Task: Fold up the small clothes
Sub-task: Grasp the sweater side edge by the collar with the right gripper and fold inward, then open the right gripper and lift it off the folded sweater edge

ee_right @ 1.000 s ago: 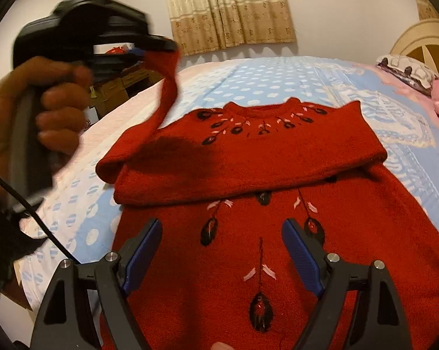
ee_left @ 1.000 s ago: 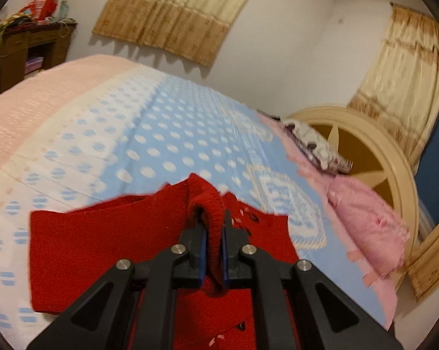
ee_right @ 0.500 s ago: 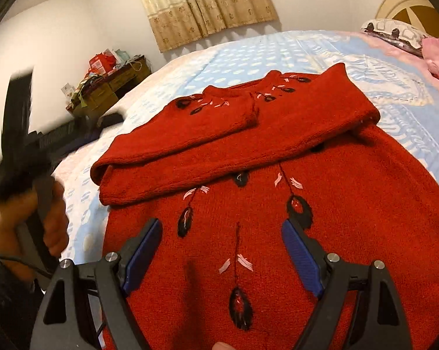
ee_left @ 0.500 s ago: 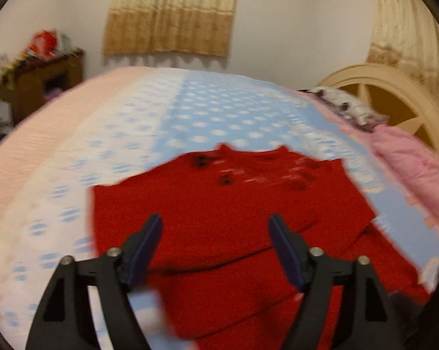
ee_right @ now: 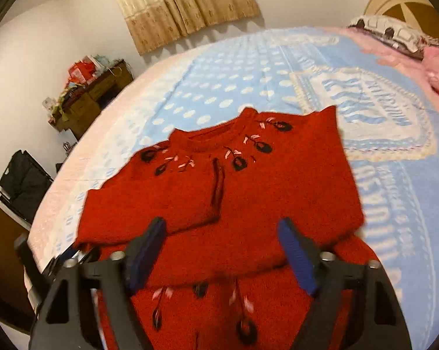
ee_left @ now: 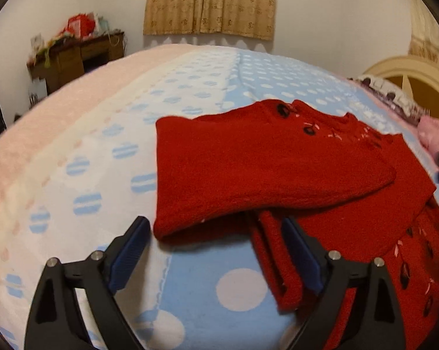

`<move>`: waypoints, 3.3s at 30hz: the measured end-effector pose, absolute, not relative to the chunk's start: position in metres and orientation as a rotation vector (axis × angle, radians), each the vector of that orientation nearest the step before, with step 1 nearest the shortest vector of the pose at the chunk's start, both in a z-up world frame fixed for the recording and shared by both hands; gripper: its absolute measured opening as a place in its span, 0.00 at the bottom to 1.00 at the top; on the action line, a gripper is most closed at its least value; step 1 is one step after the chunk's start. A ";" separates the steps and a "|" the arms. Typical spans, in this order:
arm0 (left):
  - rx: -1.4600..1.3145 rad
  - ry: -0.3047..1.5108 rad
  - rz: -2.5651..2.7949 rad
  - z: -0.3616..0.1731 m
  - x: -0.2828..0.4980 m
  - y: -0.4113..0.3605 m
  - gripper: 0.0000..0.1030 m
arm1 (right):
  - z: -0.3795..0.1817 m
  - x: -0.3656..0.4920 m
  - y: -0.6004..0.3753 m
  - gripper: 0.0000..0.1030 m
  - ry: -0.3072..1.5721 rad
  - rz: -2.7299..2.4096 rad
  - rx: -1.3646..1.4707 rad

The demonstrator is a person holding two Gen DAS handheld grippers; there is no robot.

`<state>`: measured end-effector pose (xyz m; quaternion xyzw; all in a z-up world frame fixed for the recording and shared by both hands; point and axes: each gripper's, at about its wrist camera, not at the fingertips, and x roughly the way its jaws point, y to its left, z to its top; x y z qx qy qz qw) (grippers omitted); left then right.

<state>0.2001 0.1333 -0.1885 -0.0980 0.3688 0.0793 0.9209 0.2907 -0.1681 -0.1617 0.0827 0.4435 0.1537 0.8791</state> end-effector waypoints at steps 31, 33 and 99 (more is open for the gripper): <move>-0.311 0.729 0.194 -0.192 0.199 0.148 1.00 | -0.140 0.304 -0.165 0.08 0.736 0.253 -0.034; -0.302 0.732 0.197 -0.193 0.200 0.147 1.00 | -0.137 0.305 -0.174 0.08 0.735 0.239 -0.032; -0.184 0.632 0.201 -0.126 0.207 0.128 1.00 | -0.182 0.322 -0.194 0.73 0.861 0.232 -0.077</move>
